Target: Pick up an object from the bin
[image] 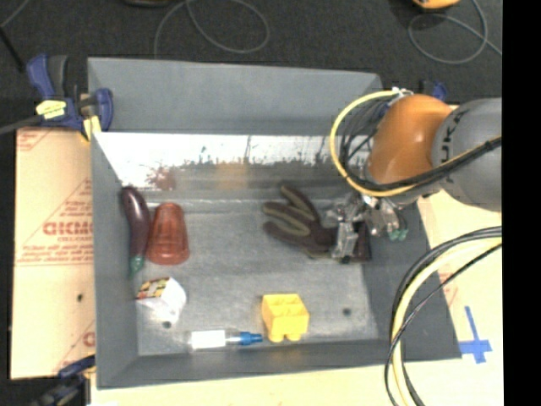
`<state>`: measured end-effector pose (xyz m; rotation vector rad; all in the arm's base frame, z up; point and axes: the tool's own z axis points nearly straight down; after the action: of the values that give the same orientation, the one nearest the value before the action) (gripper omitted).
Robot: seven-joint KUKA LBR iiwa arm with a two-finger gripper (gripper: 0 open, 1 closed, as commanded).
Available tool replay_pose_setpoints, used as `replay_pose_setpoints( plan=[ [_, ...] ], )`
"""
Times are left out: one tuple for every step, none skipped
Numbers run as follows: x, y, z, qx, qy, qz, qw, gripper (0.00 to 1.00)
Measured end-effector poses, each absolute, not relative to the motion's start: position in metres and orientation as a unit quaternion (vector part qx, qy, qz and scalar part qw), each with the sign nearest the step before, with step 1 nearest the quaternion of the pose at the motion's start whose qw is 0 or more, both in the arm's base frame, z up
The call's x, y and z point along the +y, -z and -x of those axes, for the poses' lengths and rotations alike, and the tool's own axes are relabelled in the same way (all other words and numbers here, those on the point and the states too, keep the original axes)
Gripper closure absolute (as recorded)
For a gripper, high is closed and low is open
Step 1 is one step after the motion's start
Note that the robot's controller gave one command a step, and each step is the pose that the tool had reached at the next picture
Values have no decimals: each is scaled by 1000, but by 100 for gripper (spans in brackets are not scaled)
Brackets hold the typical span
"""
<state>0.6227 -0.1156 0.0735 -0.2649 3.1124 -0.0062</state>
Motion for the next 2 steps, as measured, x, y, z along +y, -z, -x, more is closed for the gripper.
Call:
replay_pose_setpoints(
  plan=[
    [-128,-73,-625,997,3,78,9,100],
    [-128,-73,-625,997,3,78,9,100]
  ],
)
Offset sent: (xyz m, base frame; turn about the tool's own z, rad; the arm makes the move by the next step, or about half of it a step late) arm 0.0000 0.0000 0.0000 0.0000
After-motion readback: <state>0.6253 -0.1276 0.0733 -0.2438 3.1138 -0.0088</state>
